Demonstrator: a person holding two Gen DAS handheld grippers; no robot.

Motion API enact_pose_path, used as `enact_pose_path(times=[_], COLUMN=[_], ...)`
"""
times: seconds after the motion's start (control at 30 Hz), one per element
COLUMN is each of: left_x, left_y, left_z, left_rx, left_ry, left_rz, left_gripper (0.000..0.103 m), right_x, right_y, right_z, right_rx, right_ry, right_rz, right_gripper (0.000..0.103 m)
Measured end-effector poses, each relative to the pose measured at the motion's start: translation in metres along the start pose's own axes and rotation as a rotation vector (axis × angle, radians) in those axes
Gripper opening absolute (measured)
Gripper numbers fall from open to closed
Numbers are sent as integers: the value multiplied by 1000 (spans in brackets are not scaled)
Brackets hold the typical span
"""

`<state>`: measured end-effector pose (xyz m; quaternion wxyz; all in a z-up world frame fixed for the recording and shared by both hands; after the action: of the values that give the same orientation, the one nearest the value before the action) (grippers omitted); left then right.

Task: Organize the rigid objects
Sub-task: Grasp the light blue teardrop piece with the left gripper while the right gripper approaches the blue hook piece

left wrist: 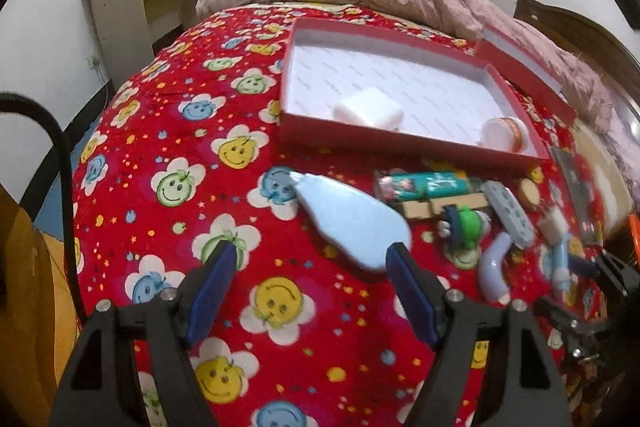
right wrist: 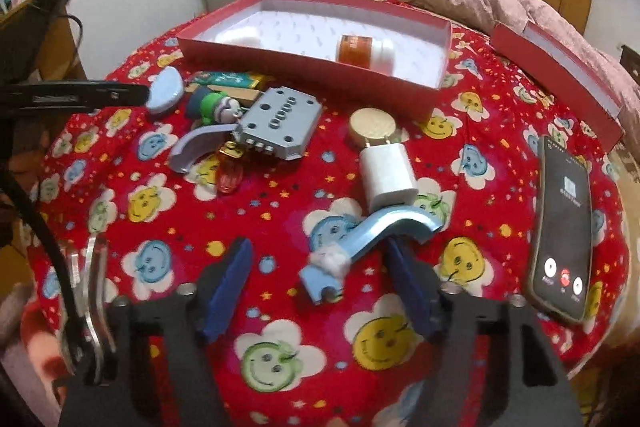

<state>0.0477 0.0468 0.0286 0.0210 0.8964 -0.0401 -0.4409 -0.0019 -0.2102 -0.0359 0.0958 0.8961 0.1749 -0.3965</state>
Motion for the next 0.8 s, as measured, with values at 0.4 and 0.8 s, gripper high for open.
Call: enact_pose_path(times=[0.4,0.8], left_x=[13,13], left_y=[19,8], left_z=[-5,8], left_rx=[-53,8], left_ry=[-14,2], left_rz=[90,-64], left_gripper=[81,78], right_x=[-7,-8], right_y=[-3,-1], right_z=[6,8], right_rx=[84,101], right_ry=[29,41], right_rz=[-19,-32], right_gripper=[56,56])
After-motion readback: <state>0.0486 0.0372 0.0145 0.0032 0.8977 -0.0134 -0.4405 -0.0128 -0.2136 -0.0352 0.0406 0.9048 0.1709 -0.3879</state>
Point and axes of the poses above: each gripper's, at about its wrist camera, not at the fingertips, and x roughly the way its jaws point, y to its right, z to its underside, the point moved 1 cm from there along x, roughly the way its jaws point, and after that the axes turned 1 degree about -y, right-handed, at the moved point
